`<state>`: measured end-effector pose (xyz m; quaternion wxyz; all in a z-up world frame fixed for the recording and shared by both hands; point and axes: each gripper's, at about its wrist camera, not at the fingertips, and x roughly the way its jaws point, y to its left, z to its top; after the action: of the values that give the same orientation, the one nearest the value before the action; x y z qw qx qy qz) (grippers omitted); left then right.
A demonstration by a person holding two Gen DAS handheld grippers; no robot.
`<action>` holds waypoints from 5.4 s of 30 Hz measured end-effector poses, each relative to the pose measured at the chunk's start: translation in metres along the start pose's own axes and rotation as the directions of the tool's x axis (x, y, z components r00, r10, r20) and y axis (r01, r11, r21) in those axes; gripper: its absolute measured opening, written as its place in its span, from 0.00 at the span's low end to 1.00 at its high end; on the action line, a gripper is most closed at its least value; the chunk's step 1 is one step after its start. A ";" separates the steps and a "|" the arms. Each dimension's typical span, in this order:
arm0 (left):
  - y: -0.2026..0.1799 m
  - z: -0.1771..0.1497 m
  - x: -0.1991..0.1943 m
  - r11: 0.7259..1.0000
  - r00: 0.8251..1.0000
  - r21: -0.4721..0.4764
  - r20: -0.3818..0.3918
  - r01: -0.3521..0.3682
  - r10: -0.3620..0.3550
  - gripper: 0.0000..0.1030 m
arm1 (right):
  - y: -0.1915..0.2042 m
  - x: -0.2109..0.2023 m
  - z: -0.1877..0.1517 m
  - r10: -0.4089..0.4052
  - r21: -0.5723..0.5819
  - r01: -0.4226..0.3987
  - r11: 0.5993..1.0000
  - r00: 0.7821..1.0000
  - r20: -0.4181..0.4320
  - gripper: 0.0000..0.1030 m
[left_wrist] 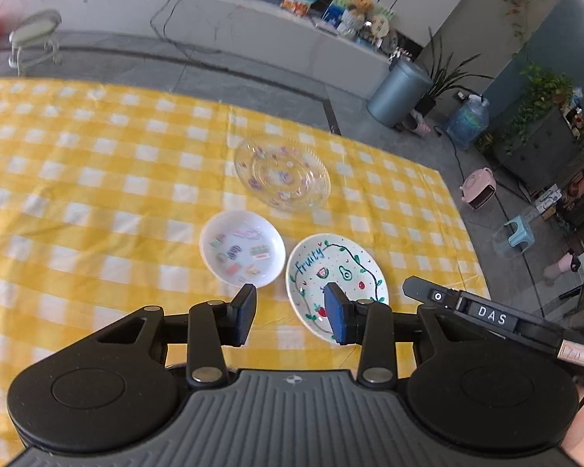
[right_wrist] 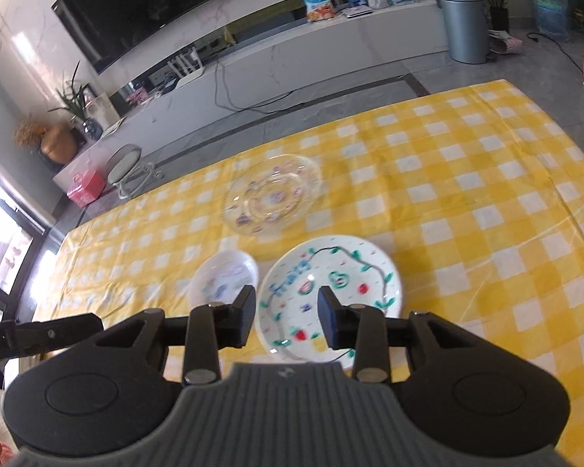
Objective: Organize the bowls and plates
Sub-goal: 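Move both grippers to the white 'Fruity' plate and grasp its rim, then carry the 'Fruity' plate toward the bowl stack and lower it onto the table, then open both grippers and move them to the clear glass plate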
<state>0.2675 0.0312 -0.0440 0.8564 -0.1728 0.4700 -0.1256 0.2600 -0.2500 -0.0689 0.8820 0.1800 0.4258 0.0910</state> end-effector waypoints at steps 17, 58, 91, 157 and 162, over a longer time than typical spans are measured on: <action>-0.015 -0.011 0.115 0.952 0.979 -0.233 -0.086 -0.200 0.184 0.36 | -0.094 0.070 0.003 0.033 0.095 -0.029 0.995 0.998 -0.044 0.21; -0.052 -0.054 0.095 0.964 0.989 -0.229 0.025 -0.137 0.146 0.15 | -0.140 0.046 -0.008 0.155 0.326 -0.130 0.936 0.987 -0.050 0.04; -0.072 -0.158 0.079 0.976 0.991 -0.197 0.066 -0.097 0.112 0.14 | -0.158 -0.011 -0.071 0.028 0.280 0.027 0.960 0.981 -0.191 0.07; -0.010 0.108 0.126 0.966 0.979 0.166 -0.016 -0.196 0.201 0.41 | -0.067 0.124 0.056 0.148 0.265 -0.133 0.955 0.988 -0.036 0.39; 0.014 0.125 0.165 0.978 0.981 0.107 -0.058 -0.178 0.185 0.41 | -0.061 0.157 0.087 0.138 0.261 -0.124 0.957 0.990 -0.037 0.39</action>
<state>0.4615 0.0035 -0.1126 0.8555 -0.0812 0.5057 -0.0765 0.4263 -0.2777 -0.1564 0.8310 0.3186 0.4454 0.0978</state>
